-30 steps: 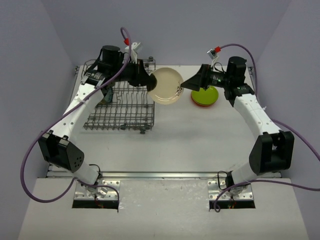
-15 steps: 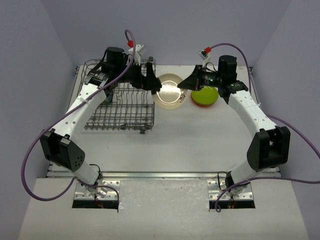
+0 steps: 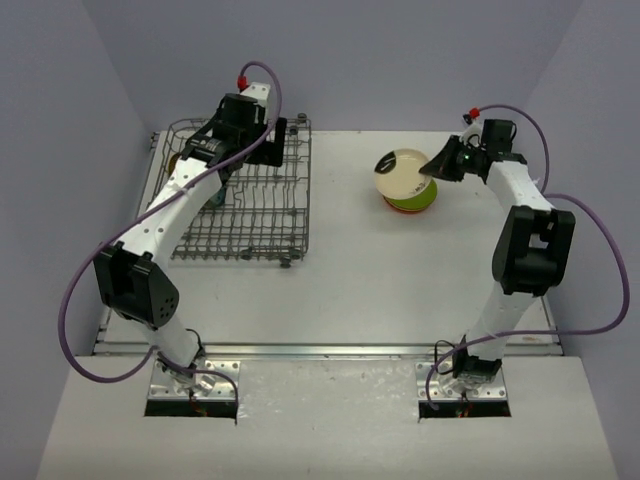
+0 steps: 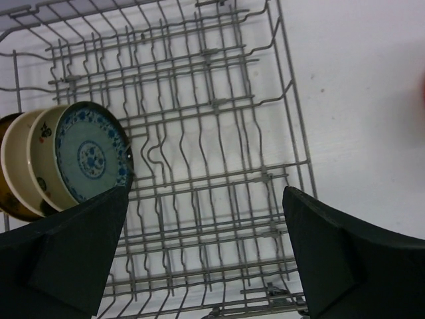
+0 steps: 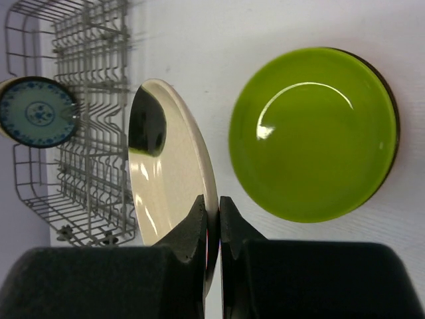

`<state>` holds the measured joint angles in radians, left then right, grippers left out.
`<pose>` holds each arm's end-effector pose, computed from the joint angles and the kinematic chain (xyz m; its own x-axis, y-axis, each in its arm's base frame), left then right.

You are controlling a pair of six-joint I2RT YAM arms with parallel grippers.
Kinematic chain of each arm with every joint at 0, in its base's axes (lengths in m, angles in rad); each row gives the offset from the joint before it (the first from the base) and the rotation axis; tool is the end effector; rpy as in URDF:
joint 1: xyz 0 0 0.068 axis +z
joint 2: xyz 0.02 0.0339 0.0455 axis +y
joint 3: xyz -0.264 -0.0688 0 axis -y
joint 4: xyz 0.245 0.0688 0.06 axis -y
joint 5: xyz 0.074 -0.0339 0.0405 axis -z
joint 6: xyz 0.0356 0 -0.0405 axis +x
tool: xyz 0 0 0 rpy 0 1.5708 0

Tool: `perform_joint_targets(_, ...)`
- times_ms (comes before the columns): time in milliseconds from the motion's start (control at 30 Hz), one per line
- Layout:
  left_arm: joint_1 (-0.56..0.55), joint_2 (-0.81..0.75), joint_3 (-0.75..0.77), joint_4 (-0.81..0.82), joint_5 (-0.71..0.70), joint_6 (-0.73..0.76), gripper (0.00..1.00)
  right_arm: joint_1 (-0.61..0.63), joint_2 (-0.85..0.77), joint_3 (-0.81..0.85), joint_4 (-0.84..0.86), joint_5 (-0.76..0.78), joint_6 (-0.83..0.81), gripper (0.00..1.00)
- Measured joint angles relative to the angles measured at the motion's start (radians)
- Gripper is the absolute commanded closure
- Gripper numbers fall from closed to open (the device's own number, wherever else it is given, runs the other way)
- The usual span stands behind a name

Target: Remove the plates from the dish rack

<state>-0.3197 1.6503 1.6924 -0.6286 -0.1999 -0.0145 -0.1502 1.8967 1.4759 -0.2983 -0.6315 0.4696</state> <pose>0.3572 -0.1108 0.3867 -0.5275 0.1597 -0.8344 0.1434 0.9848 0.0978 0.4283 -0.0436 0.2506 -0.7249 0.4791 -0.4950 0.0108 0.7263 0.6873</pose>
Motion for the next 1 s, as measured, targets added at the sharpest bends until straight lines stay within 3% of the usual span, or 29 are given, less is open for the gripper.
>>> perform_joint_targets(333,0.07,0.076,0.008,-0.071,-0.138,0.008,0.04,-0.005,0.185,0.124,-0.079,0.12,-0.049,0.88)
perform_joint_targets(433,0.104,0.11,0.025,-0.081,-0.16,0.012,0.06,-0.006,0.203,0.142,-0.08,0.142,-0.058,0.71)
perform_joint_targets(500,0.123,0.134,0.036,-0.092,-0.162,0.032,0.08,-0.008,0.21,0.152,-0.08,0.154,-0.066,0.54)
perform_joint_targets(667,0.153,0.172,0.076,-0.138,-0.147,0.092,0.2,-0.015,0.218,0.157,-0.08,0.173,-0.083,0.24)
perform_joint_targets(767,0.172,0.198,0.138,-0.173,-0.11,0.115,0.23,-0.019,0.224,0.157,-0.08,0.183,-0.09,0.18)
perform_joint_targets(867,0.208,0.222,0.196,-0.192,-0.063,0.129,0.3,-0.019,0.226,0.157,-0.083,0.186,-0.092,0.06)
perform_joint_targets(1000,0.266,0.247,0.248,-0.228,-0.023,0.148,0.37,-0.019,0.225,0.153,-0.084,0.184,-0.093,0.01)
